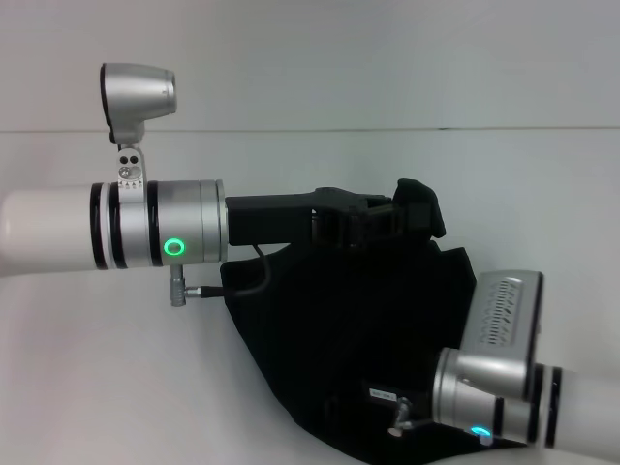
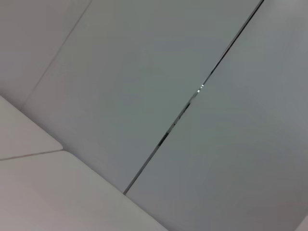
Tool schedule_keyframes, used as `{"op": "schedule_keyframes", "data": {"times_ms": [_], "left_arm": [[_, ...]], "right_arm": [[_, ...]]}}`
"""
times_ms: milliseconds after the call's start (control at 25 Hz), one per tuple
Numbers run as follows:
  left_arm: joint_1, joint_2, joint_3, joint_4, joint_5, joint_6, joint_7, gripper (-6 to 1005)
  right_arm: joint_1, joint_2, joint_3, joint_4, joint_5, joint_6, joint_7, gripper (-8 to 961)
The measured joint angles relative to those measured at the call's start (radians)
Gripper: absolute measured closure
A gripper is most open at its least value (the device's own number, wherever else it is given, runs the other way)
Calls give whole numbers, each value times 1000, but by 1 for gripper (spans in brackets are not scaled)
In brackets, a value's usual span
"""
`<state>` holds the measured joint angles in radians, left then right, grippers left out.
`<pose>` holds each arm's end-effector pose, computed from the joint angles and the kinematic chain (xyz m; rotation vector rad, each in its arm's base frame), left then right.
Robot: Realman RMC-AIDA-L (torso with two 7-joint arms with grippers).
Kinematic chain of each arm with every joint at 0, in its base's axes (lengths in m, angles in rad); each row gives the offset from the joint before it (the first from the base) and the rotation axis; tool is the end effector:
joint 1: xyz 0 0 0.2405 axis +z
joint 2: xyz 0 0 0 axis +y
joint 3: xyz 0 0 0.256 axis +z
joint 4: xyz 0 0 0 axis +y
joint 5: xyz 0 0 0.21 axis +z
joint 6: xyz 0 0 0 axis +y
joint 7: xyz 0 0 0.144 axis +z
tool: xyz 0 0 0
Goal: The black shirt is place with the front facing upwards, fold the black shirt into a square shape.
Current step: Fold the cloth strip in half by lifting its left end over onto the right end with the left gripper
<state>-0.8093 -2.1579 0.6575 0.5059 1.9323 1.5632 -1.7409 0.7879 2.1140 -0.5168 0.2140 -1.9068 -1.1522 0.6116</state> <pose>-0.1506 0.3636 -0.0477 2.7399 0.9798 1.0300 0.2118 0.2964 -0.1492 -2.7419 0.4424 0.7906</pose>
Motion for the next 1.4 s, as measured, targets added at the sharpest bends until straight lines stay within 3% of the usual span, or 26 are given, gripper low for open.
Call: {"op": "schedule_keyframes", "data": {"times_ms": [200, 600, 960, 1160, 1400], "left_arm": [[9, -2, 1, 5, 3, 6, 0, 867], [4, -8, 38, 0, 1, 8, -2, 850], [-2, -16, 77, -41, -19, -24, 39, 836], [-22, -17, 92, -100, -42, -70, 112, 828], [-28, -15, 102, -103, -52, -73, 114, 818]], "right_arm": [[-76, -13, 1, -32, 3, -91, 6, 940], [-232, -17, 44, -234, 9, -250, 137, 939], [-419, -24, 249, -409, 11, -322, 239, 938], [-421, -27, 257, -432, 6, -324, 262, 938], [-329, -23, 185, -420, 0, -220, 275, 937]]}}
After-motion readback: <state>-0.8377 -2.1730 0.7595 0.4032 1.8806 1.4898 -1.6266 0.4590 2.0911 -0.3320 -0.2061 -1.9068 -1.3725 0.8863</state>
